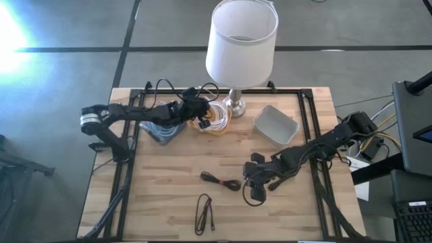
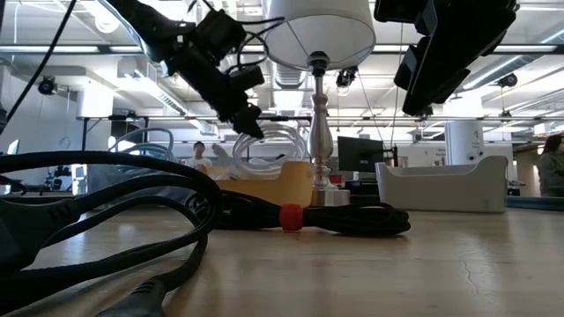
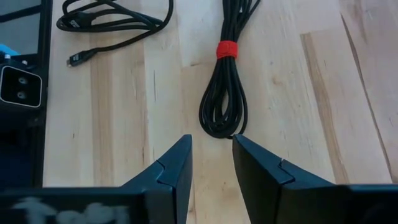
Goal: Sort HDMI cables
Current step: Put the white HDMI cable into the yellow bin, then put the top right black HDMI cable into the gray bin, then put the top black HDMI cable into the gray bin
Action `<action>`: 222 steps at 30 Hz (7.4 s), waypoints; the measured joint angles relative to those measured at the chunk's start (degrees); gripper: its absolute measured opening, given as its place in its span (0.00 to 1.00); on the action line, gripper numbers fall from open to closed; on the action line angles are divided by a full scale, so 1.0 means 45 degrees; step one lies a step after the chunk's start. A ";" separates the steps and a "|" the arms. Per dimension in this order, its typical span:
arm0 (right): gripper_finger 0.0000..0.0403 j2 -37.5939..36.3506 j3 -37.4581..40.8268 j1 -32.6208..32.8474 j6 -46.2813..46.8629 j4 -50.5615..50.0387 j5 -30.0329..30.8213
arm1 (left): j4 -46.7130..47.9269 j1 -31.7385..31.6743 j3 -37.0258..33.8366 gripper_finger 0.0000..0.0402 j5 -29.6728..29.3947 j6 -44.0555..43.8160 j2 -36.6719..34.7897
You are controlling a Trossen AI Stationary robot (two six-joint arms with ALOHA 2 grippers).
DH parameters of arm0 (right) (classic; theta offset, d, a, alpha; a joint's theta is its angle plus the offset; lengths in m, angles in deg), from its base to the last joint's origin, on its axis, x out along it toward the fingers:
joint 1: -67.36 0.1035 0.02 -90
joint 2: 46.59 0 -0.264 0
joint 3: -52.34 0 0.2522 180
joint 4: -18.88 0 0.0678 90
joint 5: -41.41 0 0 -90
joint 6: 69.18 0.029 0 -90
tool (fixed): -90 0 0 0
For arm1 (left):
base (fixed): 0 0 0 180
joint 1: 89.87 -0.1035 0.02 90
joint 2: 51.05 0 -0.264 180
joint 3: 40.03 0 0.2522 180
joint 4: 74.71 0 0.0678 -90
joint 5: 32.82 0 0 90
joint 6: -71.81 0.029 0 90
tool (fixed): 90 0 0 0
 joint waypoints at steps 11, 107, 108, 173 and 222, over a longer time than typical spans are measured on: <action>0.29 0.0014 0.0000 0.0000 -0.0005 -0.0005 -0.0015 | -0.0074 -0.0038 0.0266 0.14 -0.0071 0.0037 -0.0593; 0.29 -0.0136 0.3393 0.1923 -0.1078 -0.4006 -0.0877 | 0.3423 0.1515 0.1030 0.54 -0.1845 -0.0559 -0.0650; 0.26 -0.0131 0.3354 0.1927 -0.1083 -0.4037 -0.0830 | 0.3423 0.1515 0.1030 0.54 -0.1845 -0.0559 -0.0650; 0.32 -0.0136 0.2549 -0.8451 -0.0535 -0.5827 0.4648 | 0.3374 0.1666 0.1030 0.54 -0.1306 -0.0613 -0.0650; 0.34 0.4340 0.0403 -0.0578 -0.1436 0.4170 0.1067 | 0.2931 0.2982 -0.0796 0.54 0.9040 -0.4474 -0.0646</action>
